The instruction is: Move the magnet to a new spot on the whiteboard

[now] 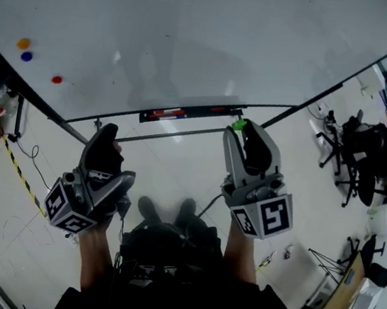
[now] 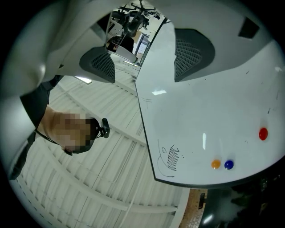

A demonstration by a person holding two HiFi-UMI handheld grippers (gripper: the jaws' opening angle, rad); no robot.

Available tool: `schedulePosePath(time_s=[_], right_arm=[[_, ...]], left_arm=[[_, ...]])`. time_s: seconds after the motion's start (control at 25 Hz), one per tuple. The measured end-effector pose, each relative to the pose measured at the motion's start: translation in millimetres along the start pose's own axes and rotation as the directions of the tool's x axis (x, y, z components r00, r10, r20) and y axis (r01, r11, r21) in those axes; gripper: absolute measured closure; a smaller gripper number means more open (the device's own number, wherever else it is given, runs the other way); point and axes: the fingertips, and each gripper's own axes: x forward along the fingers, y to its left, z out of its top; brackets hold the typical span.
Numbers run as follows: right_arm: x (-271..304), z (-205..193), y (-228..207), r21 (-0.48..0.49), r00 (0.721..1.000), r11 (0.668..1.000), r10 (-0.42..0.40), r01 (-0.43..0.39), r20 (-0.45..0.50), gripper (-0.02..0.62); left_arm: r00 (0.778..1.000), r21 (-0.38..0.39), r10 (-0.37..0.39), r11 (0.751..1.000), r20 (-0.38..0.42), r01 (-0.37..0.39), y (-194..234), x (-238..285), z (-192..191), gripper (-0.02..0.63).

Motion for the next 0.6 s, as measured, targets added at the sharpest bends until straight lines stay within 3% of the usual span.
schedulePosePath(time_s=[0.28,0.6], right_arm=[[-24,24,1,-0.004,0.997,0.999,0.052,-0.051,0.064,0.448],[-89,26,-46,0.051,0.995,0.997,0.045,-0.050,0.091,0.448]], left_arm=[[0.999,0.057,0.014,0.998,0.030,-0.016,-33,2,-1,0.192],[0.999,0.065,0.030,0.997,-0.015,-0.029,-81,37,-54,0.192]])
